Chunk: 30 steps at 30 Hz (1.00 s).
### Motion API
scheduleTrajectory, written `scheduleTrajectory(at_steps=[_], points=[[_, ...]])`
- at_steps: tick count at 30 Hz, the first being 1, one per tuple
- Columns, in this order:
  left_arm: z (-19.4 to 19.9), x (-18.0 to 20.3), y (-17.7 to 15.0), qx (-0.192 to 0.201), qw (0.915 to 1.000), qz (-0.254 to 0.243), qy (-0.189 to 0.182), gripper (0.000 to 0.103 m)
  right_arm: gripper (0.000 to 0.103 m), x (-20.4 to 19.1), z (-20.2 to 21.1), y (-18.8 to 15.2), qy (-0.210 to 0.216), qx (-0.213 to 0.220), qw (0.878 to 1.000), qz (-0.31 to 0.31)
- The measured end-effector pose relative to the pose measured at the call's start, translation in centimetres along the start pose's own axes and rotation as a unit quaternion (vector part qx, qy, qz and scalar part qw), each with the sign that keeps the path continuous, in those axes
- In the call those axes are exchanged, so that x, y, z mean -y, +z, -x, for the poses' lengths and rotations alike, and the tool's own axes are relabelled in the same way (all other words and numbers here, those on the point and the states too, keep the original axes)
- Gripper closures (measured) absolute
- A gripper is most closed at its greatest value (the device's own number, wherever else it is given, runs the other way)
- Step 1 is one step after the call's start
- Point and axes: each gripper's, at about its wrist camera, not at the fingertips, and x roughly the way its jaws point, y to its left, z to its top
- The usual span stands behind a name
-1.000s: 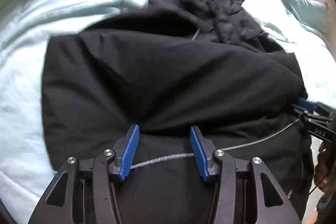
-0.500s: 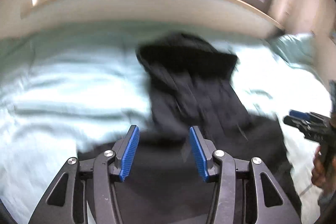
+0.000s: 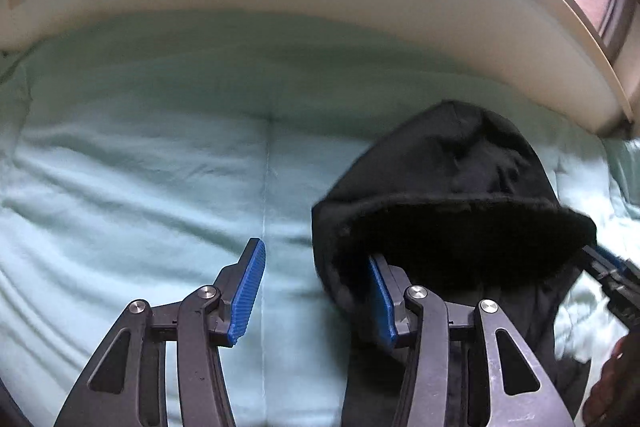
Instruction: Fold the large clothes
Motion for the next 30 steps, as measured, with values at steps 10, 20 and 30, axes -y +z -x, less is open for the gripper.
scheduleTrajectory(at_steps=[10, 20, 30], points=[[0.7, -3.7, -0.9, -0.003, 0.9947, 0.04, -0.094, 0.091, 0.094, 3.7, -1.9, -3.1, 0.023, 0.009, 1.0, 0.0], [-0.1, -5.2, -3.0, -0.045, 0.993, -0.007, -0.109, 0.081, 0.063, 5.8, -2.4, -5.0, 0.053, -0.047, 0.997, 0.032], [7.8, 1.3, -0.7, 0.071, 0.979, -0.072, -0.177, 0.072, 0.061, 4.1, 3.9, -1.3, 0.115, 0.032, 0.992, 0.034]])
